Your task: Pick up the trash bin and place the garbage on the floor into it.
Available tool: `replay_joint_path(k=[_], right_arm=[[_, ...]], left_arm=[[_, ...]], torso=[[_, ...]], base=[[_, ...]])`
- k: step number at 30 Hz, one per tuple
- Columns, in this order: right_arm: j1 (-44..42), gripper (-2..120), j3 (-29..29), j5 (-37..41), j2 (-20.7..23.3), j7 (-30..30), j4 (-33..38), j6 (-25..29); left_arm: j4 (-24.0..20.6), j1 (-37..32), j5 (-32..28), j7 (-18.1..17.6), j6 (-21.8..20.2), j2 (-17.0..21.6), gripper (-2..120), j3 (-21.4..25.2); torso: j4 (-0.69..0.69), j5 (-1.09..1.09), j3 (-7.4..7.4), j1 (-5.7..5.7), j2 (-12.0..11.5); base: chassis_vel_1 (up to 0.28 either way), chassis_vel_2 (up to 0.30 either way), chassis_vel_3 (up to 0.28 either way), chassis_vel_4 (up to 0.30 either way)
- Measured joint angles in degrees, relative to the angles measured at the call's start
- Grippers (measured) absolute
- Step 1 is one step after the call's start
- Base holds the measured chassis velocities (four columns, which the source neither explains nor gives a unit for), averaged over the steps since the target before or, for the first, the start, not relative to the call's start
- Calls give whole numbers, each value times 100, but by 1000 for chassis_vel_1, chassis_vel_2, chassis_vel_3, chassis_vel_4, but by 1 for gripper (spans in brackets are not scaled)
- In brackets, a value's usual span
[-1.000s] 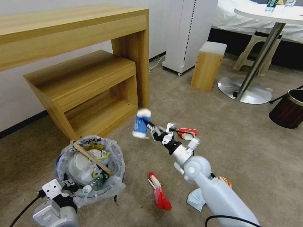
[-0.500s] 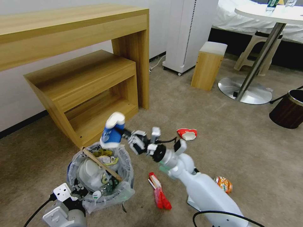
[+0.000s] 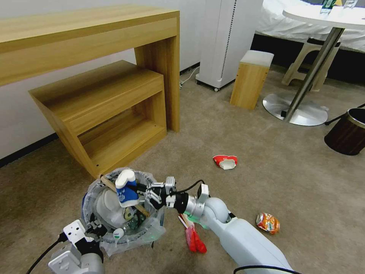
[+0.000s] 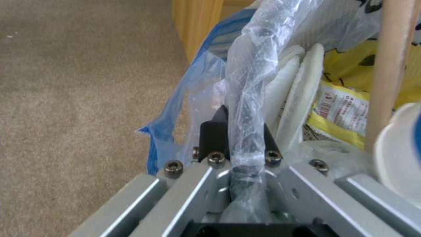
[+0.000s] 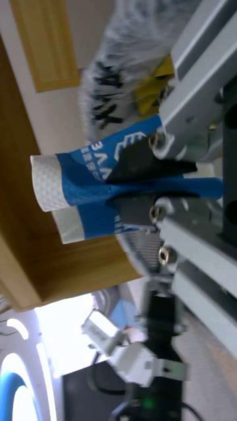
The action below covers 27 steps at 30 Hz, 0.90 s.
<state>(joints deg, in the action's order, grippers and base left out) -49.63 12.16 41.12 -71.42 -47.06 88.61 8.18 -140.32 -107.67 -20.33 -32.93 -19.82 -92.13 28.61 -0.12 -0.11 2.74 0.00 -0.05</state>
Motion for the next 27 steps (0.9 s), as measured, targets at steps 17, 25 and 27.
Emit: replay_joint_path(k=[17,25,27], right_arm=[[-283,75,-724,137,1167,53,648,-51],[-661,99,-1356,884,1745,318,1264,15],[-772,100,-1464,941,1813,427,1389,12]], left_arm=[[-54,-19,37,11,12,0,0,51],[-15,15,83,32,17,0,0,30],[-4,29,86,35,17,0,0,27]], torso=[[0,1,0,0,0],[0,1,0,0,0],[0,1,0,0,0]], base=[[0,0,0,0],[0,0,0,0],[0,0,0,0]])
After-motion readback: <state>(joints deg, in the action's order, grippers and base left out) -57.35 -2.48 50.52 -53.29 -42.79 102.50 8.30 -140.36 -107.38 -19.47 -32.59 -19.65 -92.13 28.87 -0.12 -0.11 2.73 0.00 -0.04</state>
